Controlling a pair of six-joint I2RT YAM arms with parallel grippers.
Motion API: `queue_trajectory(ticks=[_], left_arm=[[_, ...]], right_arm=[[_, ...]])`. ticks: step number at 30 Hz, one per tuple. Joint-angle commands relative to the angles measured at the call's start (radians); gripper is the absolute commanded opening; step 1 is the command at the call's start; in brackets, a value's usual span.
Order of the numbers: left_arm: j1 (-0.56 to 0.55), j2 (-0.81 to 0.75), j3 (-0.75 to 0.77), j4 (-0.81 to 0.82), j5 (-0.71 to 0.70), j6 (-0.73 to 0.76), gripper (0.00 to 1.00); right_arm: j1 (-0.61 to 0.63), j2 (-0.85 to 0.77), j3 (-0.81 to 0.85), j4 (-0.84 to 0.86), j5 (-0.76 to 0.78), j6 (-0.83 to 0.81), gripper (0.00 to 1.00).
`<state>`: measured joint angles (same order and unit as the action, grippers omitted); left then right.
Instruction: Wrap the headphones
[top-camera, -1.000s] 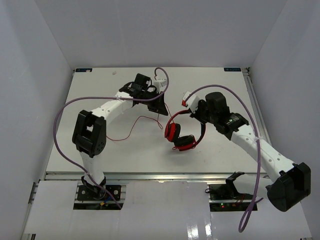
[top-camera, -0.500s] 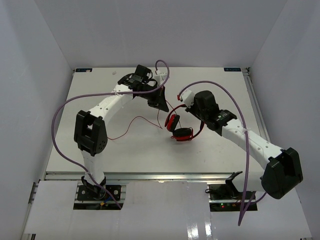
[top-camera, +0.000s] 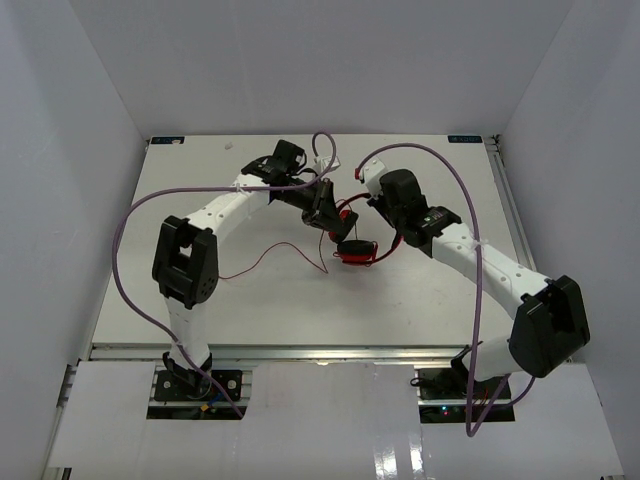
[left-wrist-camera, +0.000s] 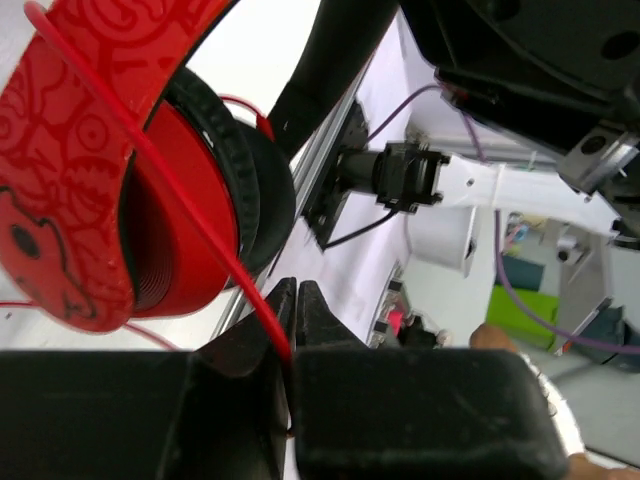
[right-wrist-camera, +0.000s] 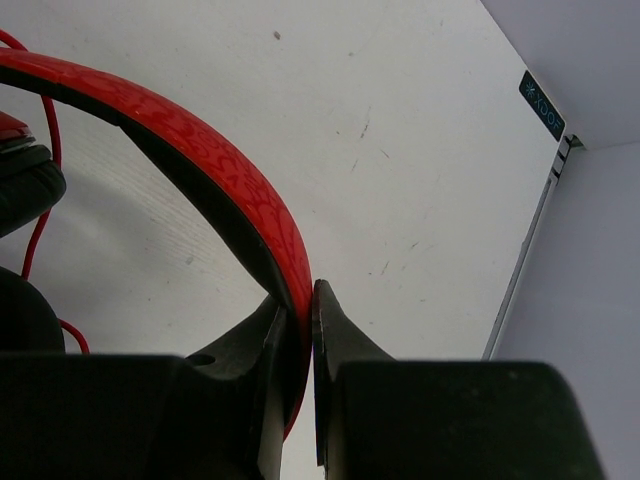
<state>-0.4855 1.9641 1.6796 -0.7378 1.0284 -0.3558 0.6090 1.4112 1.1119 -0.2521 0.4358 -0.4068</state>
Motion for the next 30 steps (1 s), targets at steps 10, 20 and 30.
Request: queue_trajectory(ticks=[10,20,30], left_arm=[[-0.023,-0.184,-0.133,0.452,0.017,-0.361,0.37],[-0.047,-0.212,-0.211,0.566,-0.029,-0.444,0.45],[-0.160,-0.286,-0.363,0.690,-0.165,-0.422,0.46]], right_arm=[[-0.040,0.129,0.248,-0.044,-0.008,0.311,0.08],[-0.073,0.200,0.340,-0.053,-0.022,0.365,0.08],[-0.185,0.228,0.465,-0.100,-0.143,0.458,0.08]])
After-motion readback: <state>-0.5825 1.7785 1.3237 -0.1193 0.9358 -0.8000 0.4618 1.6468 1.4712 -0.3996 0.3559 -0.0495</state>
